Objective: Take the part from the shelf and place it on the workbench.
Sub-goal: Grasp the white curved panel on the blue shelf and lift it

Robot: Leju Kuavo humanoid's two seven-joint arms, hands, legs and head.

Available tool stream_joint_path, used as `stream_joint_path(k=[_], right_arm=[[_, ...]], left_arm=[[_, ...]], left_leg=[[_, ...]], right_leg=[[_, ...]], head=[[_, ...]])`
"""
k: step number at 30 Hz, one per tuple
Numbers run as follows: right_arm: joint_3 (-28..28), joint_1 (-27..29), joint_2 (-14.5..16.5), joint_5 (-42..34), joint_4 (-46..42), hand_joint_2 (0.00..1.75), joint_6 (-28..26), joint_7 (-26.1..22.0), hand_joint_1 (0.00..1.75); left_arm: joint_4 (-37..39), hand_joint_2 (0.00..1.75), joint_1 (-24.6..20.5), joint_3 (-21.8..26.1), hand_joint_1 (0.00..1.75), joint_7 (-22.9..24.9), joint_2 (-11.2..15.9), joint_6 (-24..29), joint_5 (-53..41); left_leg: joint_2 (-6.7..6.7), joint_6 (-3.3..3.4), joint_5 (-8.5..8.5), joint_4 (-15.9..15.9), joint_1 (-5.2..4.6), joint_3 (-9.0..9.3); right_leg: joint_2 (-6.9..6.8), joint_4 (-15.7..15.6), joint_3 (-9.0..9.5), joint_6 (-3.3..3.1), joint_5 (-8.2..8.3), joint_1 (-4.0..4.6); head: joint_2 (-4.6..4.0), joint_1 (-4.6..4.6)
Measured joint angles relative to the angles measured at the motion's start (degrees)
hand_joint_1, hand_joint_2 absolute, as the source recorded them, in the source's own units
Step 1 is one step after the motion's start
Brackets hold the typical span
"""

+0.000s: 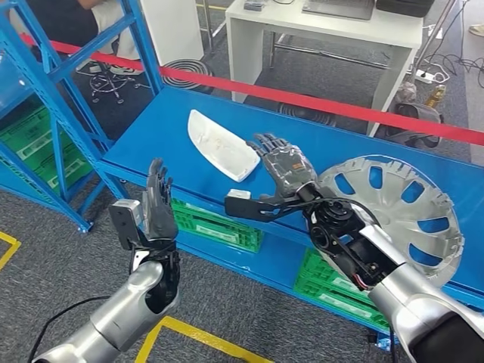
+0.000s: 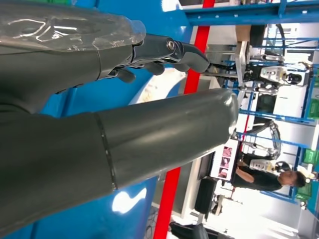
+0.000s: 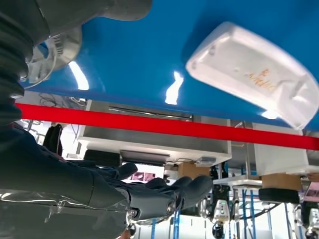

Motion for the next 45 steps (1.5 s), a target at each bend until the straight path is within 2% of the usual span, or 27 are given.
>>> stream_joint_path(k=[2, 3, 4, 6, 7, 8, 9, 10, 12, 13, 14, 16, 18, 19, 23, 30, 45], right_arm=[[-0.08, 0.01, -0.1, 0.0, 0.01, 1.75, -0.01, 0.09, 0.0], [-0.11, -0.01, -0.18, 0.0, 0.01, 1.75, -0.01, 0.12, 0.0], [-0.13, -0.01, -0.27, 0.0, 0.01, 1.75, -0.01, 0.13, 0.0], [-0.14, 0.15, -0.45, 0.0, 0.01, 1.75, 0.0, 0.14, 0.0], [-0.14, 0.32, -0.55, 0.0, 0.02, 1.75, 0.0, 0.14, 0.0], [-0.14, 0.49, -0.65, 0.0, 0.03, 1.75, 0.0, 0.14, 0.0], [-0.14, 0.61, -0.74, 0.0, 0.03, 1.75, 0.0, 0.14, 0.0], [-0.15, 0.63, -0.8, 0.0, 0.04, 1.75, 0.0, 0.14, 0.0], [-0.16, 0.46, -0.85, 0.0, 0.03, 1.75, -0.01, 0.14, 0.0], [-0.17, 0.37, -0.86, 0.0, 0.02, 1.31, -0.01, 0.14, 0.0], [-0.18, 0.34, -0.87, -0.01, 0.02, 0.87, 0.02, 0.15, 0.0], [-0.19, 0.43, -0.91, -0.05, 0.03, 0.0, 0.18, 0.2, 0.0], [-0.2, 0.5, -0.97, -0.15, 0.04, 0.0, 0.34, 0.25, 0.0], [-0.21, 0.49, -0.99, -0.17, 0.04, 0.0, 0.37, 0.26, 0.0], [-0.23, 0.49, -1.0, -0.2, 0.04, 0.0, 0.35, 0.38, 0.0], [-0.61, 0.48, -1.09, -0.44, 0.04, 0.0, 0.42, 0.49, 0.0], [-1.19, 0.35, -1.09, -1.1, 0.13, 0.0, 0.77, 0.24, 0.0]], left_arm=[[0.09, 0.0, -0.05, -0.02, 0.0, -0.01, -0.04, -0.08, 0.02], [0.13, 0.0, -0.1, -0.03, 0.0, 0.0, -0.09, -0.11, 0.03], [0.18, 0.0, -0.15, -0.04, 0.0, 0.0, -0.15, -0.15, 0.03], [0.31, 0.0, -0.19, -0.07, 0.0, 0.0, -0.26, -0.2, 0.05], [0.4, 0.0, -0.17, -0.08, 0.0, 0.0, -0.3, -0.22, 0.07], [0.48, 0.0, -0.15, -0.09, 0.0, 0.0, -0.31, -0.22, 0.09], [0.56, 0.0, -0.14, -0.09, 0.0, 0.0, -0.33, -0.22, 0.09], [0.62, 0.0, -0.14, -0.1, 0.0, 0.0, -0.35, -0.22, 0.1], [0.68, 0.0, -0.2, -0.1, 0.0, -0.01, -0.44, -0.22, 0.1], [0.7, 0.0, -0.25, -0.1, 0.0, -0.02, -0.48, -0.22, 0.1], [0.74, 0.0, -0.29, -0.1, 0.0, -0.04, -0.51, -0.22, 0.1], [0.86, 0.0, -0.34, -0.12, 0.0, -0.11, -0.53, -0.22, 0.06], [0.98, 0.0, -0.42, -0.18, 0.0, -0.16, -0.54, -0.22, -0.03], [1.05, 0.0, -0.48, -0.26, 0.0, -0.16, -0.54, -0.22, -0.06], [1.31, 0.0, -0.62, -0.59, 0.0, -0.18, -0.54, -0.22, -0.08], [1.48, 0.0, -0.76, -0.9, 0.0, -0.32, -0.54, -0.22, -0.22], [1.76, 0.0, -0.98, -0.94, 0.0, -0.31, -0.5, -0.13, -0.37]], left_leg=[[0.02, 0.55, 0.33, -0.34, 0.16, -0.14], [0.07, 0.89, 0.53, -0.54, 0.26, -0.17], [0.12, 1.21, 0.73, -0.76, 0.37, -0.22], [0.21, 1.57, 0.93, -0.81, 0.3, -0.42], [0.23, 1.63, 0.99, -0.79, 0.26, -0.54], [0.23, 1.67, 1.05, -0.76, 0.22, -0.63], [0.22, 1.68, 1.09, -0.7, 0.19, -0.68], [0.2, 1.68, 1.11, -0.61, 0.18, -0.7], [0.15, 1.56, 1.09, -0.35, 0.08, -0.76], [0.13, 1.41, 1.12, -0.17, 0.0, -0.9], [0.12, 1.18, 1.19, -0.06, -0.04, -1.09], [0.14, 1.4, 1.17, 0.18, -0.17, -1.47], [0.19, 1.89, 1.18, 0.16, -0.24, -1.52], [0.22, 1.88, 1.32, 0.03, -0.22, -1.47], [0.19, 1.37, 1.69, -0.47, -0.19, -1.31], [0.19, 1.04, 1.75, -0.67, -0.14, -1.28], [0.18, 0.73, 1.63, -0.67, -0.18, -1.31]], right_leg=[[0.01, 0.22, -0.25, 0.54, -0.16, -0.04], [-0.03, 1.2, -0.7, 0.82, -1.03, -0.09], [-0.07, 3.54, -1.64, 1.05, -2.68, -0.13], [-0.17, 11.39, -4.72, 1.37, -7.15, -0.24], [-0.17, 15.31, -6.19, 1.46, -8.86, -0.25], [-0.18, 17.53, -6.9, 1.5, -9.54, -0.25], [-0.18, 17.45, -6.47, 1.45, -9.08, -0.25], [-0.18, 14.91, -4.89, 1.32, -7.56, -0.24], [-0.15, 6.47, -0.25, 0.87, -3.93, -0.15], [-0.12, 3.07, 1.39, 0.69, -2.9, -0.05], [-0.09, 1.15, 2.2, 0.54, -2.5, 0.07], [-0.03, 0.23, 2.28, 0.53, -2.58, 0.15], [0.04, 0.12, 2.22, 0.51, -2.51, 0.16], [0.07, 0.12, 2.22, 0.44, -2.46, 0.2], [0.06, 0.12, 2.12, 0.26, -2.36, 0.22], [0.06, 0.16, 2.06, 0.13, -2.4, 0.31], [0.03, 0.09, 2.12, 0.1, -2.43, 0.23]], head=[[0.0, 0.21], [0.0, 0.39], [0.0, 0.6], [0.0, 0.98], [0.0, 1.07], [0.0, 1.11], [0.0, 1.16], [0.0, 1.2], [0.0, 1.25], [0.0, 1.25], [0.0, 1.23], [0.0, 1.19], [0.0, 1.14], [0.0, 1.11], [0.0, 1.07], [0.0, 1.09], [0.0, 1.09]])
